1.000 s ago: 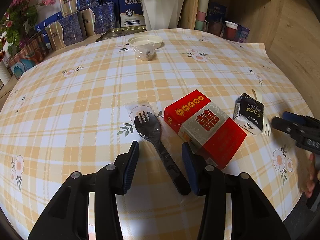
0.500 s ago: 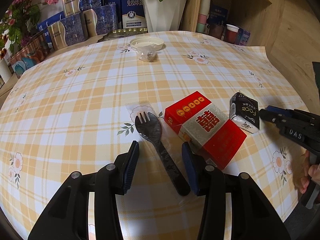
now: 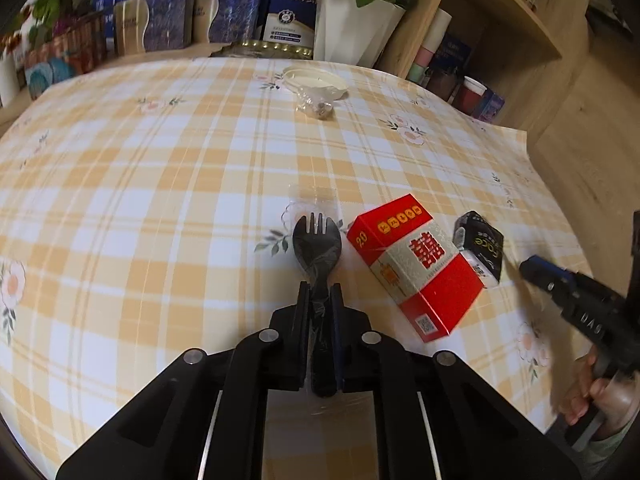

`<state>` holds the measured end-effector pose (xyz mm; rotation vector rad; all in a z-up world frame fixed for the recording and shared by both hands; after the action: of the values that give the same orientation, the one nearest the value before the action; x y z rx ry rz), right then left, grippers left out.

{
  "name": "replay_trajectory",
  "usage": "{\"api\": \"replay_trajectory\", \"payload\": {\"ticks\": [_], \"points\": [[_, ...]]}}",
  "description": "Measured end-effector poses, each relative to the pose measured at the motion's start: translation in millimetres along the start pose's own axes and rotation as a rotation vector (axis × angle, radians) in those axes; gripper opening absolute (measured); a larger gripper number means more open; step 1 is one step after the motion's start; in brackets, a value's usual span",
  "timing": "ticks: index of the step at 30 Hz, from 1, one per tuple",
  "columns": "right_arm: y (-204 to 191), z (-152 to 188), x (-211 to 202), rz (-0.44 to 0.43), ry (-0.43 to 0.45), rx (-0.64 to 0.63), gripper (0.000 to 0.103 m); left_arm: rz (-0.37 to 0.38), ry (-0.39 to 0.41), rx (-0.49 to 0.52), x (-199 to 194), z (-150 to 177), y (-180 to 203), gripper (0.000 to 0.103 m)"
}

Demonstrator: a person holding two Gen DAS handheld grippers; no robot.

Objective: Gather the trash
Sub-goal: 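Grasp the wrapped black plastic fork with the left gripper while the right holds the white fork, then carry the white fork over the bin and open the right gripper while the left holds the black fork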

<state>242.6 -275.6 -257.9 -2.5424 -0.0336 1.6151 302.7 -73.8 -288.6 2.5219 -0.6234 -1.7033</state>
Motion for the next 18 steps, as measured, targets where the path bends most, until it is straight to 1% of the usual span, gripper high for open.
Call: {"api": "replay_trajectory", "payload": {"ticks": [4, 8, 18], "points": [[3, 9, -1, -0.012, -0.007, 0.017, 0.024, 0.012, 0.002, 0.005, -5, 10, 3, 0.010], [4, 13, -8, -0.031, 0.009, 0.032, 0.024, 0.020, 0.029, 0.018, -17, 16, 8, 0.010], [-9, 26, -19, -0.040, 0.023, -0.004, 0.024, 0.031, 0.078, 0.046, -47, 24, 18, 0.010]]}}
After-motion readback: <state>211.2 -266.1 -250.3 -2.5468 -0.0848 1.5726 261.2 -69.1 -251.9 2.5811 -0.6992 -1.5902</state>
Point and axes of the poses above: each gripper's, at about its wrist camera, not at the fingertips, and x roughly the way its jaws point, y to its right, z to its underside, the point moved 7 cm from there along x, roughly the way its jaws point, and after that the axes turned 12 degrees about -y, right-handed, at the moved point
